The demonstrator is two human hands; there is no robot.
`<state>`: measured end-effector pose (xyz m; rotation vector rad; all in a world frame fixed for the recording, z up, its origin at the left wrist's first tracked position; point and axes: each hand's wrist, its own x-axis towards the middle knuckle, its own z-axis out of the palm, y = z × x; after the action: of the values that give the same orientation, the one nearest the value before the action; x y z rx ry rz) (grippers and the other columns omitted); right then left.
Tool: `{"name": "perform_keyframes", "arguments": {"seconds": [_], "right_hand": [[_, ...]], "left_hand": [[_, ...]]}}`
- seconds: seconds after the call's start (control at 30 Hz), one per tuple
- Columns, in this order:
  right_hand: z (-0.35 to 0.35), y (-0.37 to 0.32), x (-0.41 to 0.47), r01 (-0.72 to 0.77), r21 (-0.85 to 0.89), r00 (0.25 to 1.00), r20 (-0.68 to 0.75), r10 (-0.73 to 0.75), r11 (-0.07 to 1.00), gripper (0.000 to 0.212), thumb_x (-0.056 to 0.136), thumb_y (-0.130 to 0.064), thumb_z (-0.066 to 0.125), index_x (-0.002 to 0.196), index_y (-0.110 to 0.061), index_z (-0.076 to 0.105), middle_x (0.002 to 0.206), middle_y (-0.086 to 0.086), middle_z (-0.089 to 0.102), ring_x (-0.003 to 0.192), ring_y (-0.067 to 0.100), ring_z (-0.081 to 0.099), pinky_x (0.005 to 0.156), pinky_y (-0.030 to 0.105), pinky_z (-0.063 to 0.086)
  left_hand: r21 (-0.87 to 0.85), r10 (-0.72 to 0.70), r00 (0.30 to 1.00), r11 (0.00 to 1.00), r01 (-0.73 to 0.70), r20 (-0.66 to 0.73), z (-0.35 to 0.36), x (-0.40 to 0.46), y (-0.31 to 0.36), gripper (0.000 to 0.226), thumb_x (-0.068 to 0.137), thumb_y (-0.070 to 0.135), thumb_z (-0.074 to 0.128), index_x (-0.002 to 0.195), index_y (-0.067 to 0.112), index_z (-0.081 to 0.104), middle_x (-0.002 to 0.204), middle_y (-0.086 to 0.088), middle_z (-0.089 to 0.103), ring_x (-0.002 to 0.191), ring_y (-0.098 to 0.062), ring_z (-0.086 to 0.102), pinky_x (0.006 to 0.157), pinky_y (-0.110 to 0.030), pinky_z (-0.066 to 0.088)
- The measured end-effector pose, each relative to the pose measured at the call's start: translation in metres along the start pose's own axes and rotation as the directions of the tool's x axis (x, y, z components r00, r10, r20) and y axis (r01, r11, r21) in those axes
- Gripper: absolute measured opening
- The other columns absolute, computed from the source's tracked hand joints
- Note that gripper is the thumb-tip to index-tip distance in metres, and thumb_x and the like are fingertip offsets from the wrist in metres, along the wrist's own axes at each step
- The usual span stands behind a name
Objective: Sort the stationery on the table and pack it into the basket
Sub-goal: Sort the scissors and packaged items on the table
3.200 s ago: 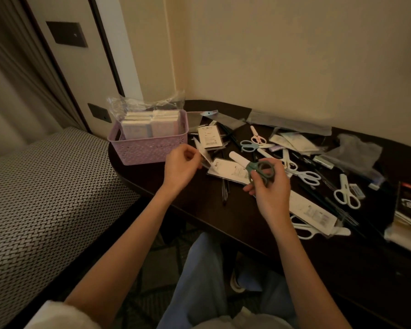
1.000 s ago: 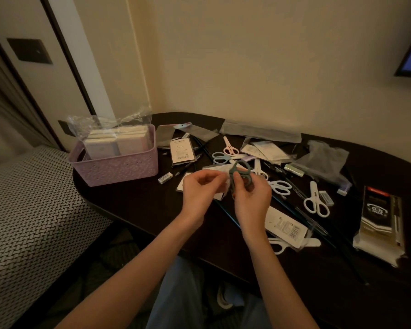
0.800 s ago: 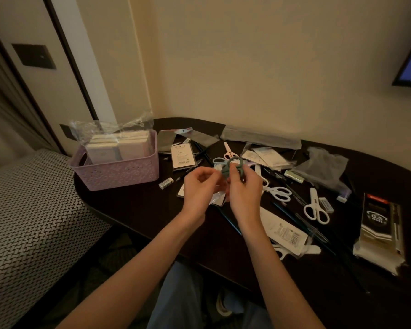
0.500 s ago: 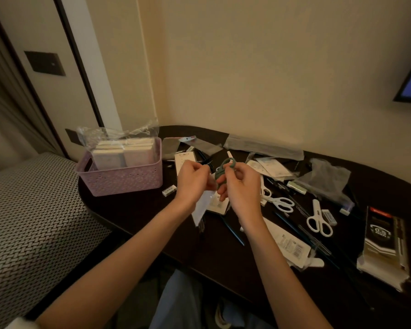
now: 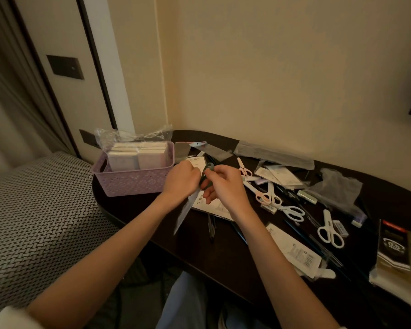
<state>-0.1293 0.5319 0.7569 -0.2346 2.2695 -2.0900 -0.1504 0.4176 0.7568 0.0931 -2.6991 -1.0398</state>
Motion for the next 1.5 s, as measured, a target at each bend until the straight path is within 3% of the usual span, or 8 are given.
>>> {"name": "perform_keyframes", "arguments": {"seconds": [0.1, 0.27, 0.43, 0.63, 0.93, 1.23, 1.37, 1.5], "right_hand": [[0.006, -0.001, 0.003, -0.028, 0.053, 1.000, 0.010, 0.028, 0.998, 0.022, 0.099, -0.011, 0.048, 0.104, 0.007, 0.060, 0.070, 0.013, 0.060, 0.045, 0.015, 0.056, 0.041, 0.024, 0.048], [0.013, 0.002, 0.005, -0.051, 0.085, 0.999, 0.001, 0.051, 0.995, 0.021, 0.098, -0.012, 0.050, 0.111, 0.003, 0.057, 0.072, 0.013, 0.063, 0.046, 0.016, 0.058, 0.043, 0.026, 0.050], [0.020, 0.002, 0.007, -0.044, 0.055, 0.999, 0.033, 0.042, 0.998, 0.021, 0.097, -0.013, 0.052, 0.112, 0.001, 0.058, 0.072, 0.012, 0.065, 0.049, 0.017, 0.060, 0.046, 0.026, 0.051], [0.016, -0.007, 0.004, 0.033, 0.005, 0.999, -0.011, -0.033, 0.999, 0.016, 0.097, -0.013, 0.051, 0.103, -0.002, 0.062, 0.069, 0.010, 0.064, 0.045, 0.010, 0.051, 0.039, 0.019, 0.038], [0.012, -0.012, 0.001, 0.011, -0.055, 0.999, 0.039, -0.009, 0.998, 0.016, 0.096, -0.011, 0.053, 0.098, 0.000, 0.064, 0.067, 0.010, 0.063, 0.042, 0.007, 0.048, 0.037, 0.017, 0.034], [0.018, -0.014, -0.002, -0.041, -0.053, 0.988, 0.146, 0.048, 0.998, 0.018, 0.096, -0.012, 0.053, 0.098, 0.002, 0.065, 0.068, 0.009, 0.063, 0.044, 0.008, 0.049, 0.040, 0.020, 0.036], [0.018, -0.015, -0.002, -0.039, -0.026, 0.986, 0.161, 0.043, 0.999, 0.017, 0.096, -0.014, 0.055, 0.095, -0.001, 0.067, 0.073, 0.010, 0.066, 0.049, 0.009, 0.055, 0.045, 0.019, 0.044], [0.016, -0.021, 0.001, -0.024, 0.021, 0.983, 0.183, 0.020, 0.999, 0.013, 0.093, -0.012, 0.061, 0.092, -0.003, 0.069, 0.075, 0.010, 0.068, 0.055, 0.010, 0.062, 0.053, 0.018, 0.053]], "left_hand": [[0.011, 0.047, 0.998, 0.999, -0.048, 0.046, -0.003, 0.000, -0.006, 0.034, 0.093, 0.012, 0.047, 0.071, -0.005, 0.067, 0.070, -0.022, 0.067, 0.067, -0.036, 0.065, 0.063, -0.046, 0.051], [0.014, 0.018, 1.000, 1.000, -0.018, 0.002, -0.011, 0.000, -0.017, 0.034, 0.090, 0.015, 0.052, 0.066, -0.004, 0.067, 0.059, -0.014, 0.067, 0.057, -0.025, 0.067, 0.053, -0.031, 0.050], [0.017, 0.017, 1.000, 1.000, -0.017, 0.019, -0.022, 0.000, -0.022, 0.023, 0.086, 0.017, 0.064, 0.074, -0.001, 0.072, 0.068, -0.016, 0.070, 0.068, -0.029, 0.069, 0.066, -0.039, 0.056], [-0.232, -0.099, 0.981, 0.963, 0.137, 0.168, -0.039, -0.001, -0.017, 0.001, 0.085, 0.004, 0.066, 0.084, 0.005, 0.066, 0.083, -0.017, 0.072, 0.074, -0.020, 0.071, 0.069, -0.027, 0.060], [-0.213, -0.112, 0.980, 0.966, 0.147, 0.166, -0.028, -0.006, -0.028, 0.020, 0.091, 0.019, 0.064, 0.084, 0.001, 0.072, 0.077, -0.012, 0.072, 0.070, -0.018, 0.072, 0.068, -0.032, 0.061], [-0.006, 0.007, 0.998, 1.000, -0.007, 0.056, -0.028, -0.013, -0.037, 0.036, 0.097, 0.026, 0.054, 0.074, 0.005, 0.072, 0.063, -0.006, 0.071, 0.058, -0.014, 0.069, 0.066, -0.031, 0.060], [0.000, 0.068, 0.998, 0.998, -0.068, 0.007, -0.032, -0.018, -0.034, 0.035, 0.099, 0.025, 0.053, 0.073, 0.006, 0.068, 0.059, -0.004, 0.068, 0.051, -0.010, 0.067, 0.058, -0.026, 0.059], [0.003, 0.113, 0.987, 0.994, -0.113, -0.116, -0.032, -0.019, -0.031, 0.037, 0.098, 0.023, 0.052, 0.069, 0.006, 0.068, 0.058, -0.007, 0.066, 0.054, -0.017, 0.065, 0.060, -0.039, 0.057]]}}
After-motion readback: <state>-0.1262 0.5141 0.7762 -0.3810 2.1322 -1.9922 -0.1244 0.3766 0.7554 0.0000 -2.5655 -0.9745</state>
